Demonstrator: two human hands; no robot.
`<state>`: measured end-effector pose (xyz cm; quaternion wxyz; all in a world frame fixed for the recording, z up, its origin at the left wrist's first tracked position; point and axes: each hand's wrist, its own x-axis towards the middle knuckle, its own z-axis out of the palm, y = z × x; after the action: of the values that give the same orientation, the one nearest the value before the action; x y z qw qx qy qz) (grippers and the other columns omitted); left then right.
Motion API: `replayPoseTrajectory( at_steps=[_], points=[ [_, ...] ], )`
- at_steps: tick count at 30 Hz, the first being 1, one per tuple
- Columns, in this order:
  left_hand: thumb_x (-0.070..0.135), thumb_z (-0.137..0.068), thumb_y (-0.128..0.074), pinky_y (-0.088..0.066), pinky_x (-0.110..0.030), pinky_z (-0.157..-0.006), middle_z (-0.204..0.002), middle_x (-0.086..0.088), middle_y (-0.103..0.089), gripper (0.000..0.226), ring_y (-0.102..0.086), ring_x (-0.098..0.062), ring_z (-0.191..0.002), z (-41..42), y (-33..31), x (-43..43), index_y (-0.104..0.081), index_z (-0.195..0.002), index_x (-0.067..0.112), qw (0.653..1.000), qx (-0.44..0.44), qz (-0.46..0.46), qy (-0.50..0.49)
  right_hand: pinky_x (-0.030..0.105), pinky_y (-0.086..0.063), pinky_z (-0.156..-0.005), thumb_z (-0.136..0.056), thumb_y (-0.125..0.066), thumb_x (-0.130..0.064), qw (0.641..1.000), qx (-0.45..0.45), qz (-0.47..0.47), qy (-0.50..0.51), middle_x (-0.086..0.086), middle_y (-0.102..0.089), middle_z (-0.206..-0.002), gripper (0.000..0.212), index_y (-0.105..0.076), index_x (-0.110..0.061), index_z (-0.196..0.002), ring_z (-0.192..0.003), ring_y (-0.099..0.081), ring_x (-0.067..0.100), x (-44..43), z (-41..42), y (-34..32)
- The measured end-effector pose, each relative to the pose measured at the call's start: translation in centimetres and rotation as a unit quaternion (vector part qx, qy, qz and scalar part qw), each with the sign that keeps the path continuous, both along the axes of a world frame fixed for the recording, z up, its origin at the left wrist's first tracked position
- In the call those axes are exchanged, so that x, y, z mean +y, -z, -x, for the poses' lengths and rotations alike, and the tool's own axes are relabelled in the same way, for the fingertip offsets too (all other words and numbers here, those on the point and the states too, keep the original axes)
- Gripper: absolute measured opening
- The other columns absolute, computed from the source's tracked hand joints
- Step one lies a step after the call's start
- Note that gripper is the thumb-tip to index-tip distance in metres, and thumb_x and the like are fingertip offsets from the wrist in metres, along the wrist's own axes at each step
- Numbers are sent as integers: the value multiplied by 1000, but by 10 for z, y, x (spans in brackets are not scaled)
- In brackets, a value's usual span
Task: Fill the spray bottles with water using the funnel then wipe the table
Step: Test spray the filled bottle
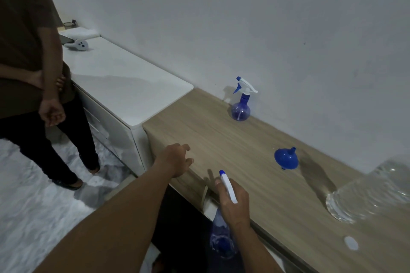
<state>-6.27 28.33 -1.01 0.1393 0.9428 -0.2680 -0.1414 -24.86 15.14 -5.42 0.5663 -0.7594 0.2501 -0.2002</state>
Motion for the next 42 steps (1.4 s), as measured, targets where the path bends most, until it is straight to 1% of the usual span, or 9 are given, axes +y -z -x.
replayPoseTrajectory(
  at_steps=[5, 9, 11, 15, 21, 24, 29, 36, 42],
  points=[
    [46, -95, -56, -46, -42, -100, -134, -13, -56, 54, -52, -31, -123, -1, -1, -5, -48, -140, 18, 1000, 9, -4, 4, 35, -36, -52, -94, -62, -34, 1000, -4, -13, 10, -4, -42, -51, 49, -42, -6, -59, -49, -42, 12, -6, -5, -12],
    [46, -95, -56, -46, -42, -99, -135, -14, -56, 54, -53, -30, -123, 0, 1, -9, -48, -140, 17, 1000, 10, -8, 8, 34, -38, -51, -91, -63, -30, 998, -49, -24, 38, -6, -42, -53, 40, -44, -19, -57, -51, -42, 11, -8, -5, -23],
    [46, -95, -56, -47, -42, -99, -135, -13, -56, 54, -53, -30, -123, 0, 2, -10, -48, -140, 17, 1000, 9, -9, 7, 37, -37, -52, -89, -62, -35, 997, -64, -24, 39, 3, -42, -54, 40, -46, -14, -59, -52, -43, 13, -9, -5, -25],
    [45, -95, -57, -47, -42, -99, -135, -13, -56, 54, -53, -30, -123, 0, 2, -12, -48, -140, 17, 1000, 8, -7, 4, 49, -42, -54, -86, -59, -42, 994, -99, -15, 49, 23, -48, -59, 55, -50, 7, -64, -55, -48, 40, -13, -6, -28],
    [47, -94, -57, -47, -42, -99, -136, -12, -56, 54, -54, -30, -123, 0, 4, -15, -49, -139, 19, 1000, 10, -9, 3, 41, -39, -54, -87, -58, -40, 989, -141, 0, 51, 25, -48, -62, 54, -53, 9, -67, -58, -47, 40, -12, -11, -42],
    [46, -93, -58, -47, -41, -100, -135, -12, -56, 54, -53, -30, -123, 0, 4, -17, -49, -139, 18, 1000, 7, -8, 3, 41, -39, -54, -87, -59, -42, 994, -104, -6, 19, 21, -50, -61, 53, -52, 6, -66, -57, -48, 36, -12, -11, -43],
    [47, -93, -58, -46, -42, -101, -135, -12, -57, 55, -54, -30, -123, -2, 5, -21, -50, -139, 18, 1000, 8, -15, 5, 30, -35, -53, -96, -61, -35, 1000, 11, -10, 16, -8, -41, -51, 48, -40, -19, -57, -49, -40, 10, -13, -3, -29],
    [49, -92, -57, -45, -43, -103, -134, -11, -57, 56, -53, -29, -124, -4, 4, -30, -49, -139, 19, 999, 1, -37, 15, 33, -36, -56, -86, -55, -52, 991, 133, -33, 0, 1, -39, -50, 56, -34, -9, -57, -48, -38, 16, -25, -8, -32],
    [50, -92, -56, -45, -44, -103, -135, -10, -57, 57, -52, -29, -125, -6, 1, -35, -48, -140, 20, 999, -7, -41, 17, 33, -36, -55, -84, -54, -56, 989, 142, -32, -9, 3, -43, -53, 62, -40, 1, -64, -51, -42, 16, -30, -13, -36]
  ],
)
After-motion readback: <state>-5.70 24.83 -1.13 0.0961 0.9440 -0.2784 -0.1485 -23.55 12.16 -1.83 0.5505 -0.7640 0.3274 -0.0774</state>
